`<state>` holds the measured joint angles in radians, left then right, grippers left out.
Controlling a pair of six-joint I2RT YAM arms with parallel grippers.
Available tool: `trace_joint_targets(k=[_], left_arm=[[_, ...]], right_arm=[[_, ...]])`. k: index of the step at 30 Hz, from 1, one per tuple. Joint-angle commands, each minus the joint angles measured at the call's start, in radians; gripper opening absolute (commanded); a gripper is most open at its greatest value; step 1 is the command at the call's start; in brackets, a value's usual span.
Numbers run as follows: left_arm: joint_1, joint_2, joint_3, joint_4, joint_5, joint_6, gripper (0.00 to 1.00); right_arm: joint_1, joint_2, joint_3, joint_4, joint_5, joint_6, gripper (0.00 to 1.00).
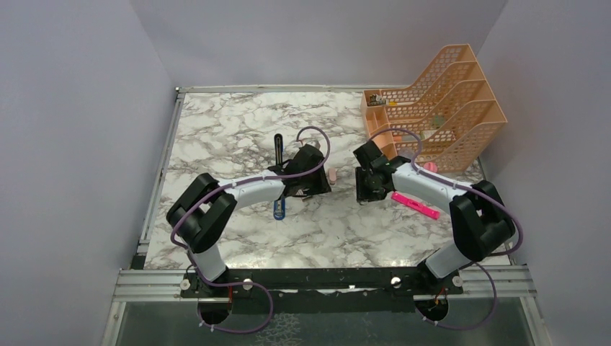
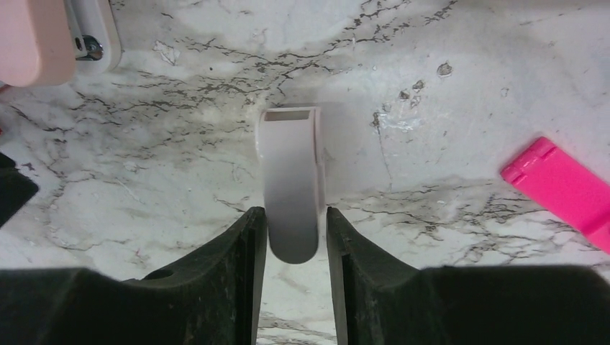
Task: Load the staples into the stapler
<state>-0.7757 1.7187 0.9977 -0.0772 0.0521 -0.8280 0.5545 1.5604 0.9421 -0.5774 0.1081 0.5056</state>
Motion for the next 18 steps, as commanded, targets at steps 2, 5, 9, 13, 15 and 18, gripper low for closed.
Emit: trace_joint_targets(k=[2,5,9,13,15,18], left_arm=[[0.010,-0.079,0.000,-0.022,-0.044,0.037,0.29],[0.017,-0.109,0.007,-0.044,-0.058,0.062,0.33],[0.035,-0.168,0.001,-0.094,-0.110,0.094,0.41],[0.078,-0.266,-0.032,-0.171,-0.165,0.110,0.56],[0.110,-0.326,-0.051,-0.216,-0.181,0.118,0.64],[0.148,-0.421,-0.085,-0.277,-0.235,0.134,0.78]], right_arm=[[-0.004,-0.058,0.056,-0.046,0.076,0.015,0.47],[-0.004,-0.086,0.077,-0.046,0.085,0.005,0.52],[-0.004,-0.116,0.086,-0.014,0.052,-0.033,0.56],[-0.004,-0.133,0.093,0.040,-0.028,-0.089,0.58],[-0.002,-0.136,0.102,0.068,-0.078,-0.098,0.58],[0.003,-0.139,0.112,0.122,-0.180,-0.104,0.63]])
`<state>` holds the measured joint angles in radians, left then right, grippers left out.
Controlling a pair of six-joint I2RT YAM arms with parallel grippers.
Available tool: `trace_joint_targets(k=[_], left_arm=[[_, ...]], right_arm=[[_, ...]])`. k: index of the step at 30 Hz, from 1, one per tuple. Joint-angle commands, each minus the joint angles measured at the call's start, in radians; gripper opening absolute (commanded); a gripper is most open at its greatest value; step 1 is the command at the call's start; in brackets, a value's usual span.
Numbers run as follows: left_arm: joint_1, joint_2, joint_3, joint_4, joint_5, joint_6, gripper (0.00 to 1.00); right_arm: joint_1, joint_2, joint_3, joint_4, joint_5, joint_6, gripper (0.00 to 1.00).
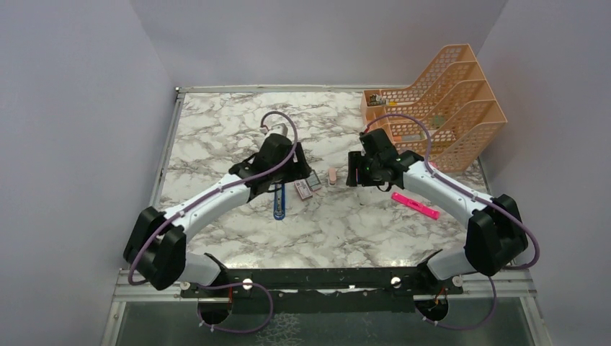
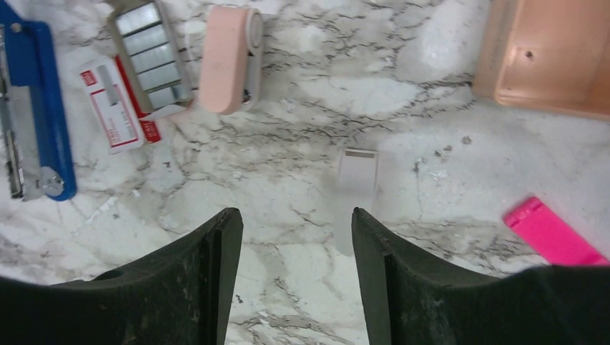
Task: Load the staples into the stapler
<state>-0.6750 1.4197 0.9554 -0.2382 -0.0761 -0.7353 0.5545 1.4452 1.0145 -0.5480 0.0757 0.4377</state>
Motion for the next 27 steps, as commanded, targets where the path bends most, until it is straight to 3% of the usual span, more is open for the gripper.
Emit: trace_joint_targets(k=[1,4,8,14,21,27], left_arm=[[0.061,-0.149,-0.053,-0.134,-0.124,0.046,0.79],[0.112,-0.217,-0.093,-0.180,-0.151,0.057,0.78],[0.175,-0.285,-0.174,-0.205,-0.116,0.042,0.67],[0.250,-0.322,-0.313,-0.181,-0.005,0.028,0.50],[0.301,-0.361,-0.433,-0.085,0.140,0.027,0.39],[0.323,-0.301,-0.510,0.050,0.299,0.030,0.33]], right_arm=[[0.009,-0.024,0.040,0.120,-0.175,-0.032,0.67],[0.028,-0.008,0.054,0.205,-0.239,-0.007,0.71],[0.075,0.076,0.138,0.257,-0.238,0.041,0.72],[0.173,0.276,0.373,0.251,-0.112,0.076,0.73],[0.237,0.504,0.682,0.193,0.068,0.099,0.75],[0.261,0.641,0.819,0.194,0.121,0.103,0.75]])
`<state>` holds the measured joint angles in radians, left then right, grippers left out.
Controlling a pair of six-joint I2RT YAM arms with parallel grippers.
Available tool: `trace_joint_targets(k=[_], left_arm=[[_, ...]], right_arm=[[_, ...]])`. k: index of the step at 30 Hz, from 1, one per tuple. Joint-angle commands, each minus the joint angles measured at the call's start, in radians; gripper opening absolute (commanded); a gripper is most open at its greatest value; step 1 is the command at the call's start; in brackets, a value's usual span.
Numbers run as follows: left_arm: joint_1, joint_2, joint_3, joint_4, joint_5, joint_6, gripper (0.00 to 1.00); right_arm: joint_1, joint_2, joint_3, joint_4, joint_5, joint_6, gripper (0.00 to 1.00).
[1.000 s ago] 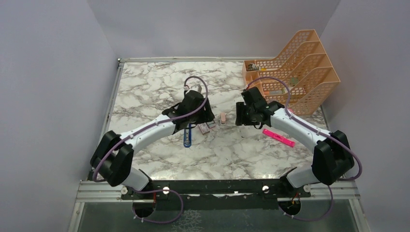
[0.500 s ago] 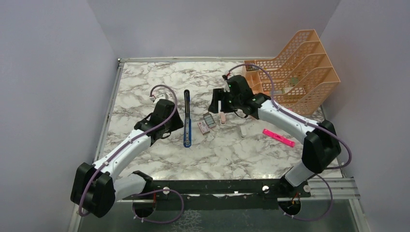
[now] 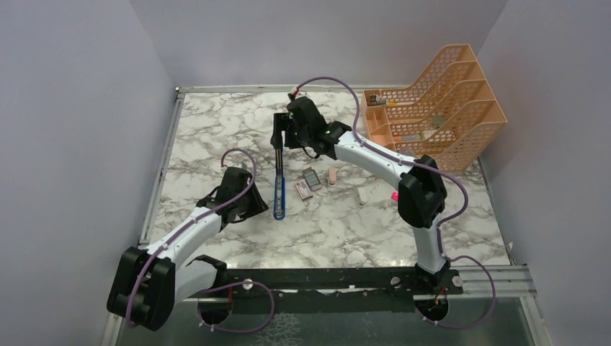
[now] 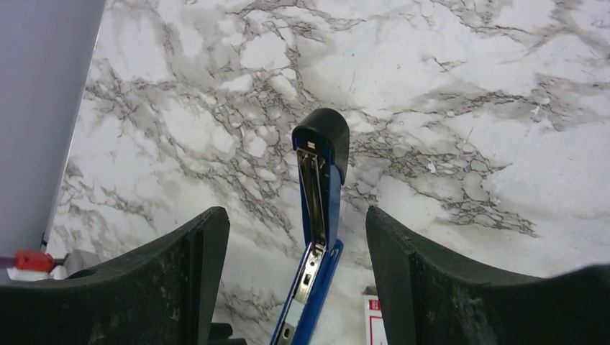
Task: Load the staples into the stapler
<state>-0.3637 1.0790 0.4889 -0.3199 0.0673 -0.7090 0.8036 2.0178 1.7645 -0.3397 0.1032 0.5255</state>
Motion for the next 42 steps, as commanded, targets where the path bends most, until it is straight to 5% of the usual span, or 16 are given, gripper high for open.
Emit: trace_joint_targets(k=[1,13,26,42], left_arm=[[0.012,0.063,-0.051,0.148,0.175,0.003,0.32],[0.014,0.179,-0.083,0.283,0.280,0.016,0.20],[0.016,0.201,-0.066,0.294,0.261,-0.003,0.18],[0.016,0.269,-0.093,0.338,0.197,-0.046,0.08]], right_arm=[[0.012,0.086,0.091,-0.018,0.103,0.015,0.75],[0.013,0.247,0.252,-0.033,0.136,-0.021,0.71],[0.016,0.295,0.317,-0.050,0.066,-0.101,0.34],[0.088,0.086,0.060,-0.030,0.055,-0.054,0.30]])
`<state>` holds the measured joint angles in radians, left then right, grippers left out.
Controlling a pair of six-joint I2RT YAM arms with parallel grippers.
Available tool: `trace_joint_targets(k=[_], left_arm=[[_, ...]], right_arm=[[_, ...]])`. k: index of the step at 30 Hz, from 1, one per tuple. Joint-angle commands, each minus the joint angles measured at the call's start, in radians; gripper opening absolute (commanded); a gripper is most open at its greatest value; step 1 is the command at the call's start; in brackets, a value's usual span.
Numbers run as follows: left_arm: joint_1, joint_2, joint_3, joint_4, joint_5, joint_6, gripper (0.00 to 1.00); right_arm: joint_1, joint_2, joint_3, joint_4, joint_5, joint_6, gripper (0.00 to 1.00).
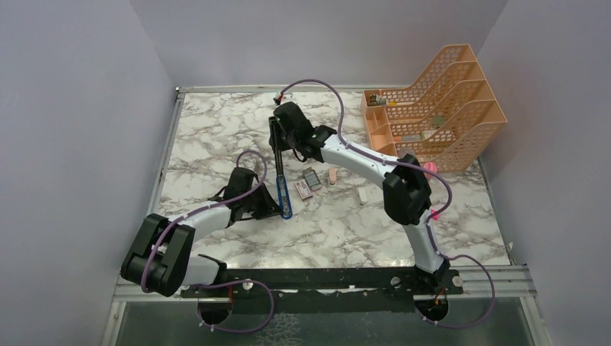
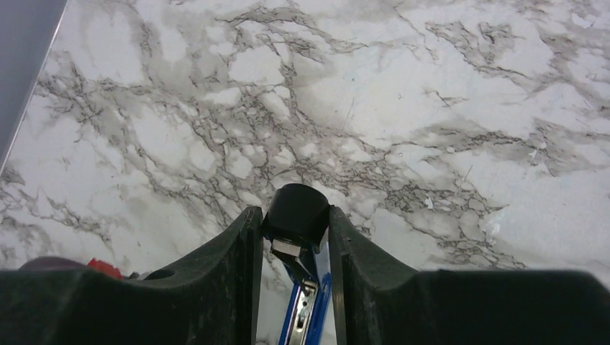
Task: Load the staples into the stapler
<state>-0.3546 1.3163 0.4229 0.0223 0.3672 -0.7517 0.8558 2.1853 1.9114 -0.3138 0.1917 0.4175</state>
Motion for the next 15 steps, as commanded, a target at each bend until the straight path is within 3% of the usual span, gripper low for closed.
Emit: trace_joint_targets(k=[1,15], left_arm=[[0.006,0.030,-0.030,-0.002,-0.109,-0.008,0.08],[0.006,0.040,-0.040,-0.005,-0.209,-0.046,0.07]], right_arm=[[0.037,-0.100,-0.108,-0.054,-0.038,0.056,0.30],[0.093,-0.232,-0.265,-0.147,-0.089,0.069,0.27]])
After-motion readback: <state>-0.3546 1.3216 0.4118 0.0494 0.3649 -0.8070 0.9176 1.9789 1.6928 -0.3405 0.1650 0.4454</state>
